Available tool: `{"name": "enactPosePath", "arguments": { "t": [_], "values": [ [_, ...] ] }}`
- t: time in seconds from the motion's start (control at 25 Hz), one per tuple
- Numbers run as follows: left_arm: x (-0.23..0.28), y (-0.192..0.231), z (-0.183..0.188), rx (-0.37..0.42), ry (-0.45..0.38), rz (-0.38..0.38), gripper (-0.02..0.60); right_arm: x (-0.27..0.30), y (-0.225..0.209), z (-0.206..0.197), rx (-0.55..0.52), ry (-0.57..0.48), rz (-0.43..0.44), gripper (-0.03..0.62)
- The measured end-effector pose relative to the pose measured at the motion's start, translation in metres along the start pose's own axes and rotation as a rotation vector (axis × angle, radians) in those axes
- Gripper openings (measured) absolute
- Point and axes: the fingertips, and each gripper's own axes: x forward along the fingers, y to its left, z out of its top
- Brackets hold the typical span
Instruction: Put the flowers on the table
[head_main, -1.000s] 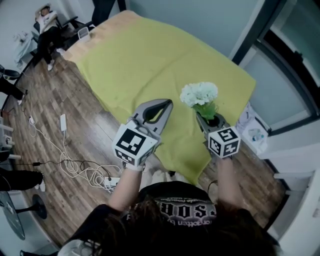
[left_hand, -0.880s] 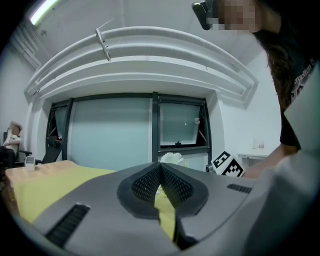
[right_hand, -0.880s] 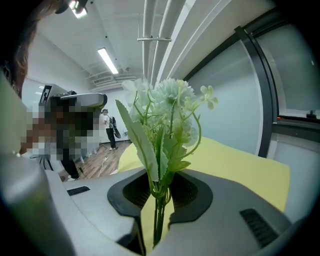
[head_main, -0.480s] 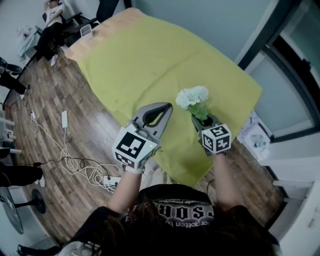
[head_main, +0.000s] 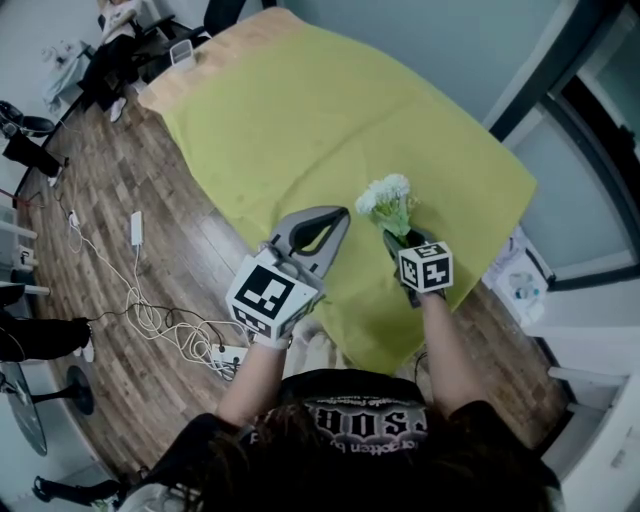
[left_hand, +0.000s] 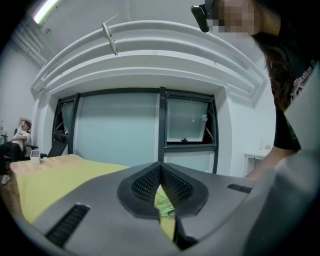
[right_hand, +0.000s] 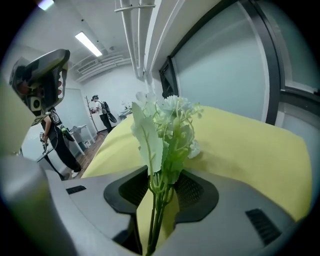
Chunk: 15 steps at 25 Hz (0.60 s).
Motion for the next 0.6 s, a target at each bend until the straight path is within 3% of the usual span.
{"name": "enactPosePath", "arguments": {
  "t": [0.12, 0.28, 0.6],
  "values": [
    [-0.001, 0.001, -0.001, 0.006, 0.014, 0.006, -0.002, 0.003, 0.0, -0.002, -0.003, 0.016, -0.002, 0.177],
    [-0.001, -0.001, 0.0, 0.012, 0.008, 0.004, -0.002, 0.004, 0.001, -0.003, -0.005, 0.03, 0.008, 0.276],
    [-0.001, -0.008, 0.002, 0.009, -0.006, -0.02, -0.002, -0.017, 0.004, 0.013, -0.029, -0.026, -0.014, 0.319]
  ]
}}
